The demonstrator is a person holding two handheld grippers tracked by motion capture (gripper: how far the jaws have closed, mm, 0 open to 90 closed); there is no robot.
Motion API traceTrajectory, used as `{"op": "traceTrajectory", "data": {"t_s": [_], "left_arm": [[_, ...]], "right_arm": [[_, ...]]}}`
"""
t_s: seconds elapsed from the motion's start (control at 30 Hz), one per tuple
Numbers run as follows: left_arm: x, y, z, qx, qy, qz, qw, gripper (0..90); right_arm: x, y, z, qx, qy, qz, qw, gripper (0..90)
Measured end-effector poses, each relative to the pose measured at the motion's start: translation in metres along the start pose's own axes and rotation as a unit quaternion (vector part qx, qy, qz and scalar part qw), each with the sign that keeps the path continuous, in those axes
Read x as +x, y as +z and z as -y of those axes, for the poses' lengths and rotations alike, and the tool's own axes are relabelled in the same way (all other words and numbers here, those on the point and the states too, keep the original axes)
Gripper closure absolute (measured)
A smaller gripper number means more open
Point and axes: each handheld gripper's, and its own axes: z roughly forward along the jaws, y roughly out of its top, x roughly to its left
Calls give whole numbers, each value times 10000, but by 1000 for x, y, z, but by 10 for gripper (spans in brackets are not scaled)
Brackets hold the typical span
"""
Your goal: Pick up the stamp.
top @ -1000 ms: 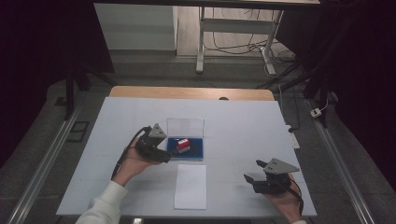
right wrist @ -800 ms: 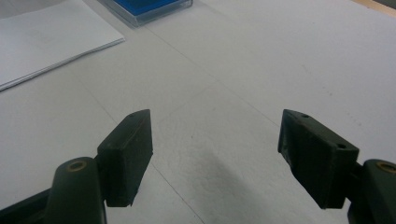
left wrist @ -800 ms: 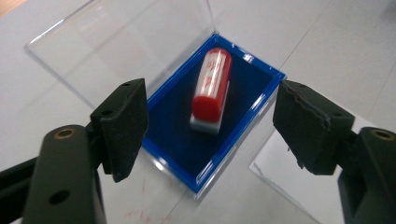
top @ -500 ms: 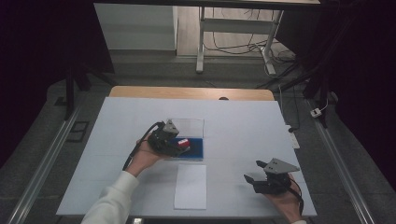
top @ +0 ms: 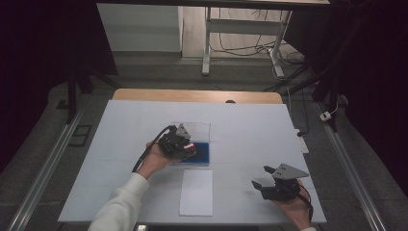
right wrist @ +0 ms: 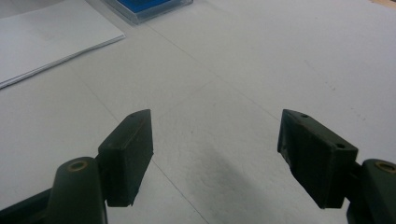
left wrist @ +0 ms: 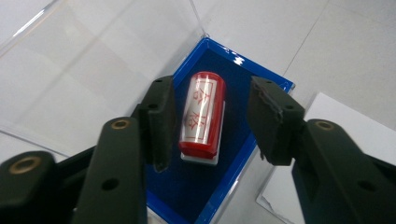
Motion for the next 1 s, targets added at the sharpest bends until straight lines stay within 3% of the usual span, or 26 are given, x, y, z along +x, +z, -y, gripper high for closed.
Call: {"op": "traceTrajectory", "data": {"t_s": [0.37,0.57,0.7,0.83,1.0], "left_arm": [[3,4,1,61,-12,-47,10000,661],[3,5,1,70,32,-53,10000,664],[2,9,2,217,91,-108,9997,643],[1,8,1,178,119,-55,9998,685],[3,7,1,189,124,-37,9997,674]], "right_arm": [[-2,-1,1,-1,22,14,10000,269],[-4,-3,2,-45,55,33,10000,273],[-4,-4,2,-12,64,41,10000,275],[-5,-5,2,-43,58,54,10000,280],[-5,-4,3,-16,53,70,10000,280]]}}
